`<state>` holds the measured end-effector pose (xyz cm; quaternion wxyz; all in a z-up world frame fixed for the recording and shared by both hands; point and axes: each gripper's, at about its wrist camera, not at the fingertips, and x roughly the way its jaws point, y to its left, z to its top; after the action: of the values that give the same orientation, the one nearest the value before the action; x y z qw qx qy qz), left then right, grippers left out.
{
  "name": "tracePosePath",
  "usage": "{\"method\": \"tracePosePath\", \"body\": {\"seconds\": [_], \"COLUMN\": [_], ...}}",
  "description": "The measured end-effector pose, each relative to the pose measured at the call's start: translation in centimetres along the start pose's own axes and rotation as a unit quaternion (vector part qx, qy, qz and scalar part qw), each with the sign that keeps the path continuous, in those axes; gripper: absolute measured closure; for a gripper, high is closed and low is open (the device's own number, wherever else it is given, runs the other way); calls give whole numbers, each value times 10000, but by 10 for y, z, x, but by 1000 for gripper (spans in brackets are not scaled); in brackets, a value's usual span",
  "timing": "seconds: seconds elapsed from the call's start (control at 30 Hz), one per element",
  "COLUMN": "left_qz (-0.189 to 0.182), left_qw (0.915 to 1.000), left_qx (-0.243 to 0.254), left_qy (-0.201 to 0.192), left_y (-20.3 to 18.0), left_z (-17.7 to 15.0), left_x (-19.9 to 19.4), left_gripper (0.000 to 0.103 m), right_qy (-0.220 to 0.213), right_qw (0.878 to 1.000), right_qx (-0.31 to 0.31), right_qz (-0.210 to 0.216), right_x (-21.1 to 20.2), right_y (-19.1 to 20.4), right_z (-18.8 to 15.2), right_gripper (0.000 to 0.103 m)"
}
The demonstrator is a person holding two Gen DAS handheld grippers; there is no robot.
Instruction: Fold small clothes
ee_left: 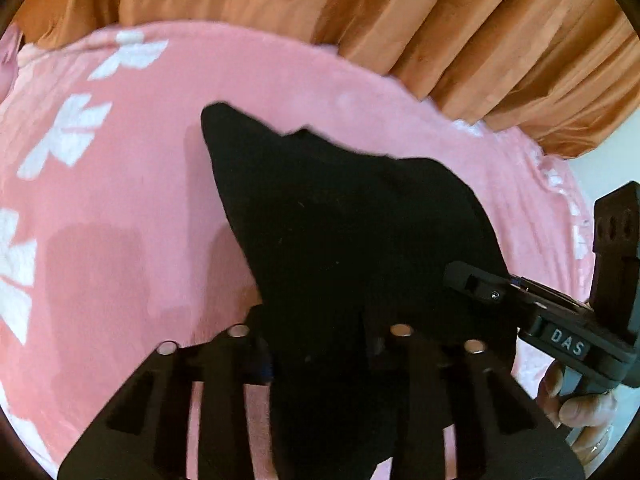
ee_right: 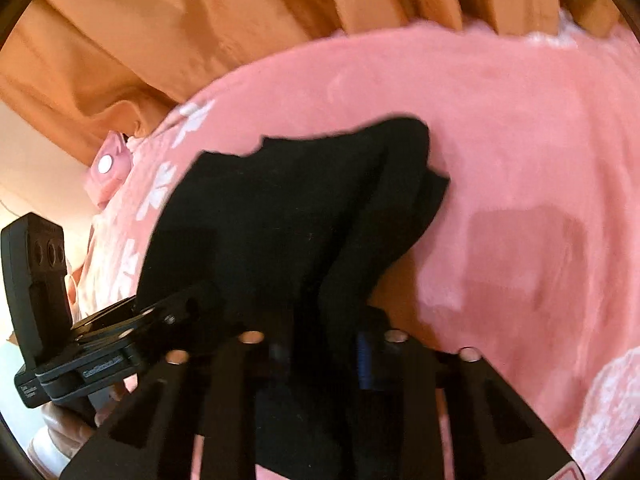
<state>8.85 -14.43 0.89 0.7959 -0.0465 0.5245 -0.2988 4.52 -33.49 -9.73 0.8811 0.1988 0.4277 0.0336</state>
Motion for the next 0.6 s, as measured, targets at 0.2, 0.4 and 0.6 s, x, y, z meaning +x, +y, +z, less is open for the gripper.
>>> {"method": "tracePosePath", "body": {"seconds": [0.2,0.4,0.6], "left_qz": [-245,116,1876], "left_qw": [9943,9832,9746], "left_qx": [510,637,-190], "left_qy": [-909,-1708,-1212], "left_y": [-21,-3,87], "left_z": [33,70,71], "left_x": [-83,-155,-67], "left_gripper": [78,61,44], "right_qy": [-1164,-2030,-684], "right_qw": [9909,9715,9974], "right_qx": [-626,-643,-231], "right_qz": [253,1037,49], "right_x": [-74,-124,13], "right_y": [61,95,76], "right_z": [24,57,69], "right_gripper": [85,84,79]}}
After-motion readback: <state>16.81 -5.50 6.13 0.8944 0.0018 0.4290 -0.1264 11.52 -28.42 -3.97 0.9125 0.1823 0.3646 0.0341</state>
